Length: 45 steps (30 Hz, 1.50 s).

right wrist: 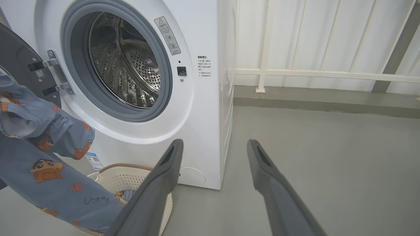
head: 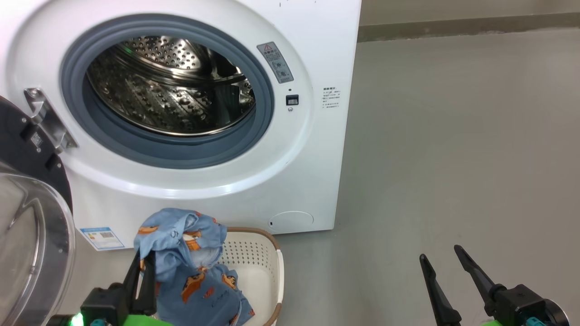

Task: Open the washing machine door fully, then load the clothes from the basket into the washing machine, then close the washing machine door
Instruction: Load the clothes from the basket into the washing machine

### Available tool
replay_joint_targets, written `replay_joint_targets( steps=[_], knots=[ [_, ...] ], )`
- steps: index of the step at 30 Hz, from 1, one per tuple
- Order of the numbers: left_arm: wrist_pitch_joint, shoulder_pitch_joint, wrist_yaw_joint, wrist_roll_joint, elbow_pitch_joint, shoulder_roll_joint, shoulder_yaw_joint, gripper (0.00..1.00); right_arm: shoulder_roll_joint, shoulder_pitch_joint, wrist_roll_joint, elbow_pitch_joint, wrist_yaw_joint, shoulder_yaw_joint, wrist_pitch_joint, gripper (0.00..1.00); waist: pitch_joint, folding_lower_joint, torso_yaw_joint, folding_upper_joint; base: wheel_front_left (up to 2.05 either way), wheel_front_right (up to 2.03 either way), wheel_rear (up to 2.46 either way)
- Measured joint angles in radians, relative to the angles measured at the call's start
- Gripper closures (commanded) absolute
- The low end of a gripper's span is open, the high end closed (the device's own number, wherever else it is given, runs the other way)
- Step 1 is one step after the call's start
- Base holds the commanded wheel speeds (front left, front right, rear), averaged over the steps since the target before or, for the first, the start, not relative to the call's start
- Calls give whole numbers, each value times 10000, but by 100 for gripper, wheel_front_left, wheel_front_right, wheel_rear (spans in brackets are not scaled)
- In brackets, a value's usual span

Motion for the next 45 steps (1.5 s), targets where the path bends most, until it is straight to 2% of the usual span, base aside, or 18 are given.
replay_joint_targets(
  steps=[29, 36, 45],
  knots=[
    [153, 203, 226, -136, -205, 77, -63, 100, 13, 22, 23, -75, 0, 35, 10, 0, -41, 0, 58, 0, 0, 0, 0],
    [121, -83, 213, -339, 472, 0, -88, 100, 15, 16, 21, -242, 0, 123, 12, 0, 224, 0, 75, 0, 0, 0, 0],
    [-180, -2503, -236, -955, 2424, -435, -2, 100, 17, -579, 12, -422, 0, 288, 35, 0, 1235, 0, 31, 1, 0, 0, 0]
  ],
)
